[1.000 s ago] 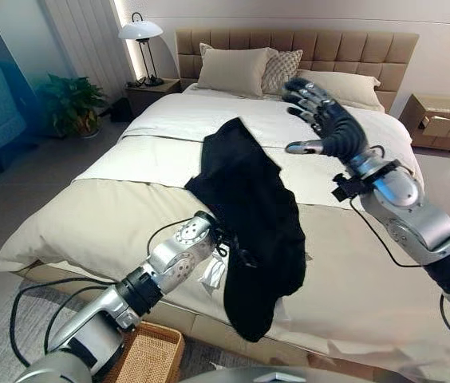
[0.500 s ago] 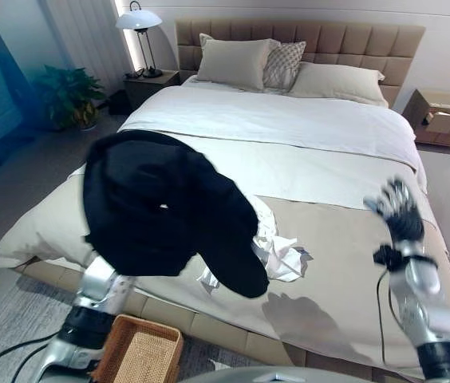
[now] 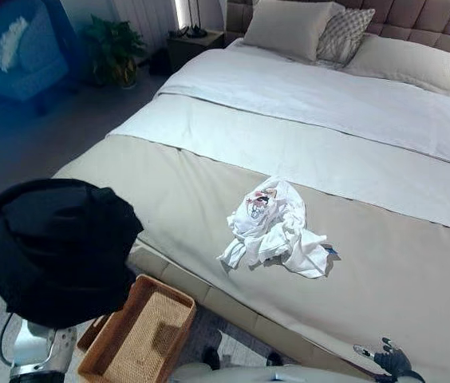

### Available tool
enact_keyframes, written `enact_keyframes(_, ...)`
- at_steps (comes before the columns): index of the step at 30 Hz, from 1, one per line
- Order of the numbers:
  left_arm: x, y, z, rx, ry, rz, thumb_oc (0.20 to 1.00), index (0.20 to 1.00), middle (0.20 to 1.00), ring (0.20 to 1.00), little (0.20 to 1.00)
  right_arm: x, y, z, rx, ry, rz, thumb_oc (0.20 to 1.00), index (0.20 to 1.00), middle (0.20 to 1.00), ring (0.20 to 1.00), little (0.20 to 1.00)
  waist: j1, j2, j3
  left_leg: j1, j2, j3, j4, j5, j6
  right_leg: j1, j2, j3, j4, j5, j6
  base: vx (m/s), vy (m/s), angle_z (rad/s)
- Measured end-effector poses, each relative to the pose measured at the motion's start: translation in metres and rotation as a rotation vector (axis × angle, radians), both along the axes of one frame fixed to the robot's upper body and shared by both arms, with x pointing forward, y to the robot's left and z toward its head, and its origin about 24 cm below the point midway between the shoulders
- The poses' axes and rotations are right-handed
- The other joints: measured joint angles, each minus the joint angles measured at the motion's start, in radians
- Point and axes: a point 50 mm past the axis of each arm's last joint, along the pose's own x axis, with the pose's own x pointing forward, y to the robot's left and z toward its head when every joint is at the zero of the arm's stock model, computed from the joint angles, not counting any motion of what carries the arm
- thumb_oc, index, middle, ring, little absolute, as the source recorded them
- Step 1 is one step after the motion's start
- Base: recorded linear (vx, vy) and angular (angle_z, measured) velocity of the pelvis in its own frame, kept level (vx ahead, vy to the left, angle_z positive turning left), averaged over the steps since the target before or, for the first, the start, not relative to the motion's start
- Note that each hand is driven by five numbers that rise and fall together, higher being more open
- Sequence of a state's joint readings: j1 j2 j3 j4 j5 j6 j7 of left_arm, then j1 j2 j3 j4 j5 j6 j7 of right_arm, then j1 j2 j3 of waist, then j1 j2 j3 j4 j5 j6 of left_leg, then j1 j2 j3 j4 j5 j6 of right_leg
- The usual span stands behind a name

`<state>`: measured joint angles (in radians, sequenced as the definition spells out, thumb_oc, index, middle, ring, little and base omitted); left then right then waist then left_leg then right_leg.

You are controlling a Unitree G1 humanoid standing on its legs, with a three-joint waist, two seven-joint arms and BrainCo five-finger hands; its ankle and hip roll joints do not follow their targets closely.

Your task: Pick up clothes into the bucket

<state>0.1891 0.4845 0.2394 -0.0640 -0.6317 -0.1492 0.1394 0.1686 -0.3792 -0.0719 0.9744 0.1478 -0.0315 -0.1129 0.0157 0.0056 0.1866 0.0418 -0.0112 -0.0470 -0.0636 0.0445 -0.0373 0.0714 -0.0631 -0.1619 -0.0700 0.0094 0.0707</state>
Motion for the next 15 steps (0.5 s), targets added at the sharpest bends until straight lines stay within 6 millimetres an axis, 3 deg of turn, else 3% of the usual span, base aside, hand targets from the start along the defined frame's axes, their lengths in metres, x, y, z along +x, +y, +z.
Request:
enact_keyframes(4, -0.006, 0.013, -0.026, -0.013, 0.112, 0.081, 0.200, 0.200, 0.200, 0.200, 0.200, 0.033, 0.000, 0.011, -0.012, -0.099, 0.043, 1.000, 1.000, 1.000, 1.000, 1.000, 0.000, -0.002, 0.080, -0.089, -0.003, -0.009, 0.053, 0.000, 0.000, -0.093, -0.008, -0.009, 0.065, -0.005, 0.000, -0.04, 0.030, 0.06)
enact_keyframes(8, -0.009, 0.018, -0.039, -0.027, 0.164, 0.118, 0.200, 0.200, 0.200, 0.200, 0.200, 0.045, 0.002, 0.015, -0.009, -0.141, 0.067, 1.000, 1.000, 1.000, 1.000, 1.000, 0.001, -0.010, 0.129, -0.117, -0.008, -0.003, 0.074, -0.005, -0.006, -0.156, -0.020, 0.005, 0.151, -0.046, -0.001, -0.07, 0.042, -0.04)
enact_keyframes(11, -0.001, 0.017, -0.052, -0.081, 0.190, 0.156, 0.200, 0.200, 0.200, 0.200, 0.200, 0.060, 0.007, 0.019, -0.004, -0.175, 0.107, 1.000, 1.000, 1.000, 1.000, 1.000, -0.002, -0.016, 0.166, -0.176, -0.012, 0.008, 0.105, -0.007, -0.008, -0.244, -0.030, 0.019, 0.236, -0.069, -0.003, -0.07, 0.019, -0.09)
enact_keyframes(15, 0.023, 0.012, -0.059, -0.108, 0.216, 0.189, 0.200, 0.200, 0.200, 0.200, 0.200, 0.079, 0.018, 0.022, -0.005, -0.200, 0.179, 1.000, 1.000, 1.000, 1.000, 1.000, -0.011, -0.032, 0.230, -0.268, -0.013, 0.008, 0.169, -0.012, -0.008, -0.343, -0.036, 0.026, 0.317, -0.088, -0.013, -0.04, 0.016, -0.01)
